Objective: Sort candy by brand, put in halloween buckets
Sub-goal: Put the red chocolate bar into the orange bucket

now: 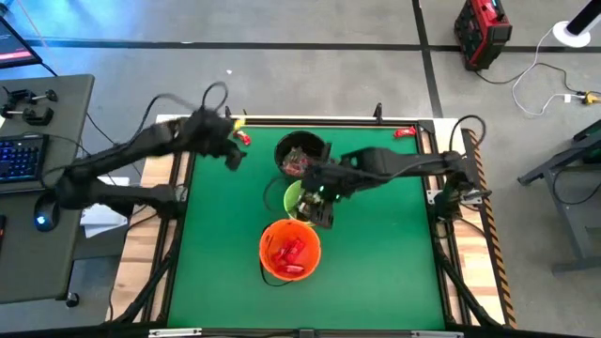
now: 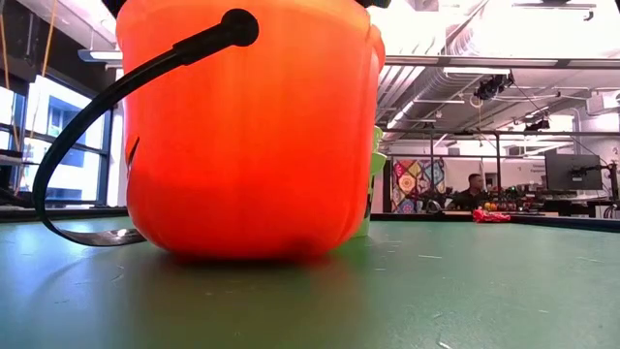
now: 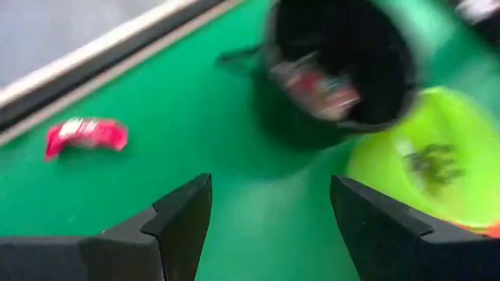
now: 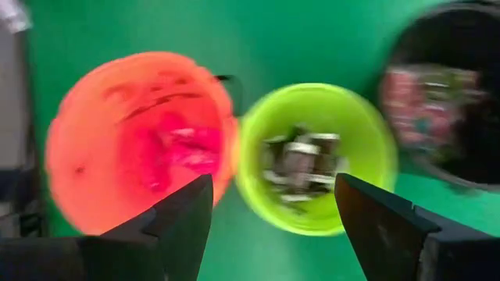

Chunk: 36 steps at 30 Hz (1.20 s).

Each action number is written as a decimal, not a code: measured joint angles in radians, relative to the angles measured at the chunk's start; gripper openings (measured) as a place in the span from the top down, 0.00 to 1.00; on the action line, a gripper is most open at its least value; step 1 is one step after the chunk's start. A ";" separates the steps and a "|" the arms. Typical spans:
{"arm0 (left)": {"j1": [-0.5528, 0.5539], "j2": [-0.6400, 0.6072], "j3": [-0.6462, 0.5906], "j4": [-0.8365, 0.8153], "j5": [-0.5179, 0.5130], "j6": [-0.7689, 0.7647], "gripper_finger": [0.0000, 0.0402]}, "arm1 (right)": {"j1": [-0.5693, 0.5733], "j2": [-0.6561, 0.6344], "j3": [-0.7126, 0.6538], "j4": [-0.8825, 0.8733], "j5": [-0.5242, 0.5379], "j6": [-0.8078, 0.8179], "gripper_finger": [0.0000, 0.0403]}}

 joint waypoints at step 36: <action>0.369 1.161 0.673 -0.440 -0.211 0.802 0.38 | -0.272 -0.066 -0.006 0.089 0.017 -0.298 0.35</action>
